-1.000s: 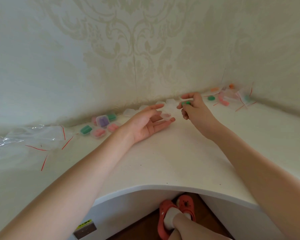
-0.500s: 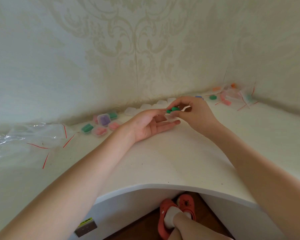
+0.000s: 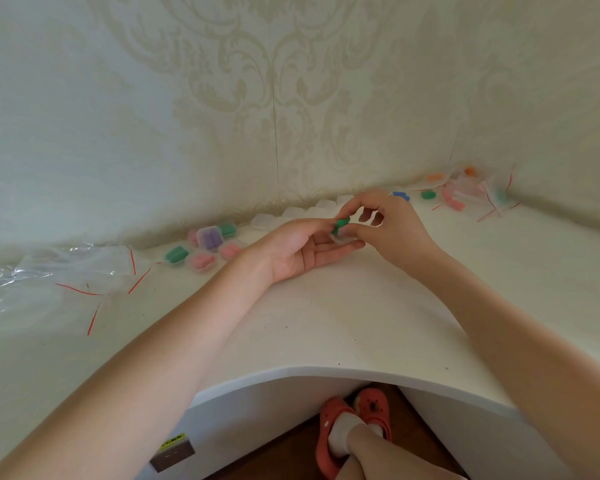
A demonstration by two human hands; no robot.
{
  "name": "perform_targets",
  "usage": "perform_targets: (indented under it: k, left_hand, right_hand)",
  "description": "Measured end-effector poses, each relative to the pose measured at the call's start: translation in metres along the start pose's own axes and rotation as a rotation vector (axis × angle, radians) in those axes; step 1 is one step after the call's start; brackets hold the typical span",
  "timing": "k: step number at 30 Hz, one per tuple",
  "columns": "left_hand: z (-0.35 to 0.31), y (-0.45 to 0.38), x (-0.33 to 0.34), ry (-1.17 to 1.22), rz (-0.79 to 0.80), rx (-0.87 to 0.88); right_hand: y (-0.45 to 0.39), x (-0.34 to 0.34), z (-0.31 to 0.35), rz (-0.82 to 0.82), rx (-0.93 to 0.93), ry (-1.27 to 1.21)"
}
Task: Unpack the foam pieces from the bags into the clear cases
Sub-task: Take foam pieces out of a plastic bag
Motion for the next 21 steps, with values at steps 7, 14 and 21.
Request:
perform_targets:
  k: [7, 14, 21]
  left_hand:
    - [0.0002, -0.0007, 0.0029, -0.086, -0.029, 0.003]
    - [0.0001, -0.0006, 0.0006, -0.08, -0.017, 0.037]
    - [-0.0004, -0.001, 0.0014, -0.126, -0.067, 0.054]
  right_hand:
    - [0.0012, 0.004, 0.0016, 0.013, 0.0, 0.038]
    - [0.0023, 0.0007, 0.0044, 0.007, -0.023, -0.075]
    - [0.0014, -0.0012, 0.0068, -0.066, -0.035, -0.086]
Point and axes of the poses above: each hand's wrist, its own y-axis away from the middle knuckle, its own x-axis out of the palm, z = x × y, the point moved 5 cm from there along -y, towards the middle knuckle, and after that the axes turned 6 degrees about z, right-handed, at the moved point
